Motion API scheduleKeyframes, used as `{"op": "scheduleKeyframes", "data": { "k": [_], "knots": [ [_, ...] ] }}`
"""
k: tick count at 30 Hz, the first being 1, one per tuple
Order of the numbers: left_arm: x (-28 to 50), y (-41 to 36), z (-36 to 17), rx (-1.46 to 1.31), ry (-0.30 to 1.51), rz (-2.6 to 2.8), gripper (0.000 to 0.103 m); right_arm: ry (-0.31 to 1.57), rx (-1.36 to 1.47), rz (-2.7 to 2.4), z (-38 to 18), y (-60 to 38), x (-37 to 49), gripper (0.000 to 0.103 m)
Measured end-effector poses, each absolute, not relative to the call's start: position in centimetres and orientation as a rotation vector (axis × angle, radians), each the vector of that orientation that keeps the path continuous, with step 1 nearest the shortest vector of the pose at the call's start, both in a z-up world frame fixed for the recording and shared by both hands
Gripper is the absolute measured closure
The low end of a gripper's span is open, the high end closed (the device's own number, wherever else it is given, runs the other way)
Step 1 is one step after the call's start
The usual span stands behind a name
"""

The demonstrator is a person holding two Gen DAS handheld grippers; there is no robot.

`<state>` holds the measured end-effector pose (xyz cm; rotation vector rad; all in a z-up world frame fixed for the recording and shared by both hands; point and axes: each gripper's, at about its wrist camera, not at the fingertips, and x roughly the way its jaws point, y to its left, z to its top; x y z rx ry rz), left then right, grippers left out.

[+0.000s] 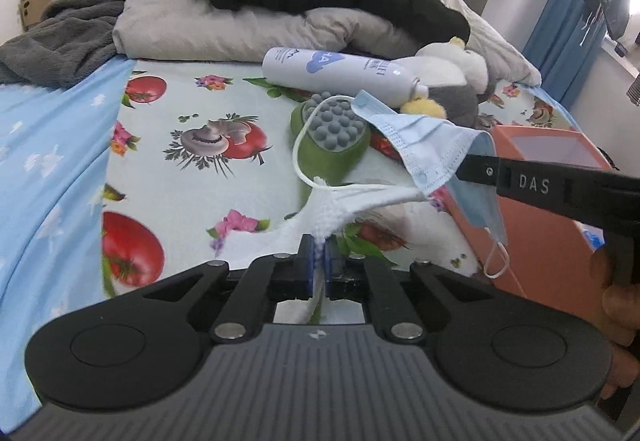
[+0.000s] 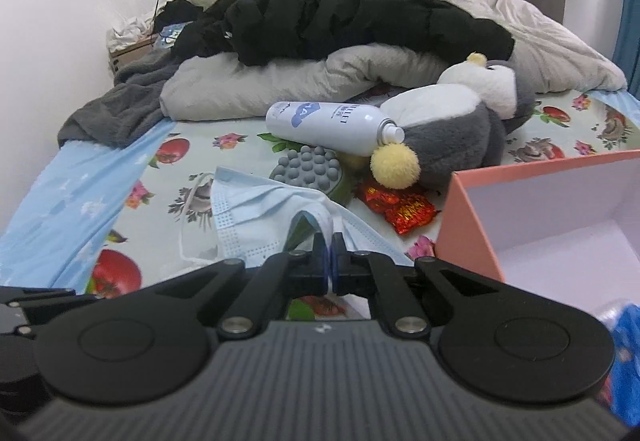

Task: Organize soft objects
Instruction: 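Carry the towel with left tool while right tool carries mask over pink box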

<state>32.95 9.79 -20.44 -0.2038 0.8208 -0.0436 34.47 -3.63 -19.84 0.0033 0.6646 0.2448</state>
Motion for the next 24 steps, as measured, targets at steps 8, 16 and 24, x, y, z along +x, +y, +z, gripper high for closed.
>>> {"op": "scheduleKeyframes", "data": {
  "k": [8, 16, 24],
  "knots": [
    [26.8, 8.6, -17.6, -0.227, 0.807, -0.031, 0.097, 0.635, 0.014, 0.231, -17.3, -5.2, 28.6, 0.098],
    [20.1, 7.0, -15.6, -0.260, 0.792, -0.030, 0.097, 0.623, 0.017, 0.225, -15.8, -6.4, 22.3, 0.098],
    [15.1, 5.9, -14.0, -0.279, 0.780, -0.032, 0.097, 0.618, 0.026, 0.213, -15.0, -7.8, 17.2, 0.098]
  ]
}}
